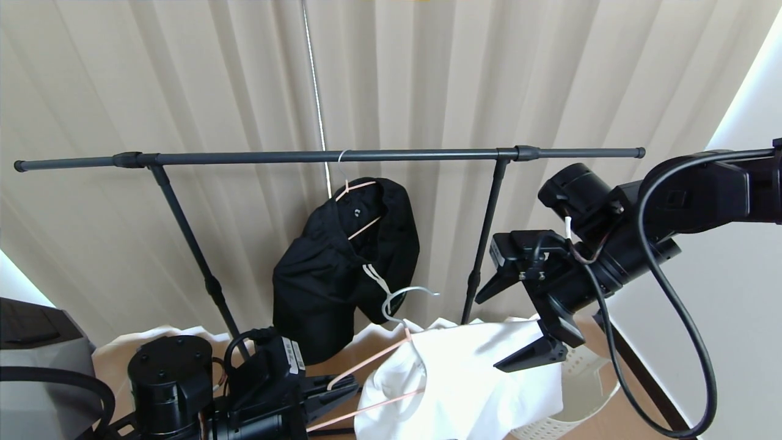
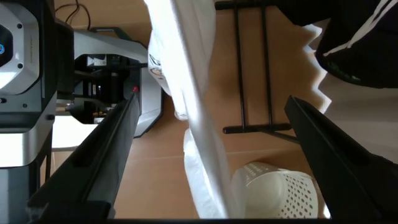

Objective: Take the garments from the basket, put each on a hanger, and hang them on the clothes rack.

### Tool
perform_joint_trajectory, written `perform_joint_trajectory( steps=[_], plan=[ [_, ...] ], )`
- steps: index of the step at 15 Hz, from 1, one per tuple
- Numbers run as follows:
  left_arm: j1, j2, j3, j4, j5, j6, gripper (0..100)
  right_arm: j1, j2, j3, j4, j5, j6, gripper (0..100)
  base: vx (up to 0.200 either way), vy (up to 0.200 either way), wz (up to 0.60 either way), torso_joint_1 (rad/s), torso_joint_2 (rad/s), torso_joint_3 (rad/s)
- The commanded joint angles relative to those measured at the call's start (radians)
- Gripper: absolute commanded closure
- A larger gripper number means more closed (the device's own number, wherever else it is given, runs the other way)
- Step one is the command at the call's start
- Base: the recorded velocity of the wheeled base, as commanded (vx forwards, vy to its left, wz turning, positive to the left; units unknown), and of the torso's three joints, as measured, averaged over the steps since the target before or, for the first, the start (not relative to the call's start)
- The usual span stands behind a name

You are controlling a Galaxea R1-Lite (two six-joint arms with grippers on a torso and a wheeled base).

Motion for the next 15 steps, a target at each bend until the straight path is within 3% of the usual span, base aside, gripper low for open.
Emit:
perform_joint_trajectory(
  steps=[1,15],
  plan=[
    [0.0,-0.002,-0.001,-0.001,0.0,-0.001,100,0.002,0.022,0.0,-0.001,0.003,0.002,0,0.0,0.0,0.0,0.0,0.0,0.0],
    [0.0,-0.008,-0.02,-0.001,0.008,-0.008,100,0.018,0.068,0.007,-0.084,0.05,0.032,0,0.0,0.0,0.0,0.0,0.0,0.0]
  ],
)
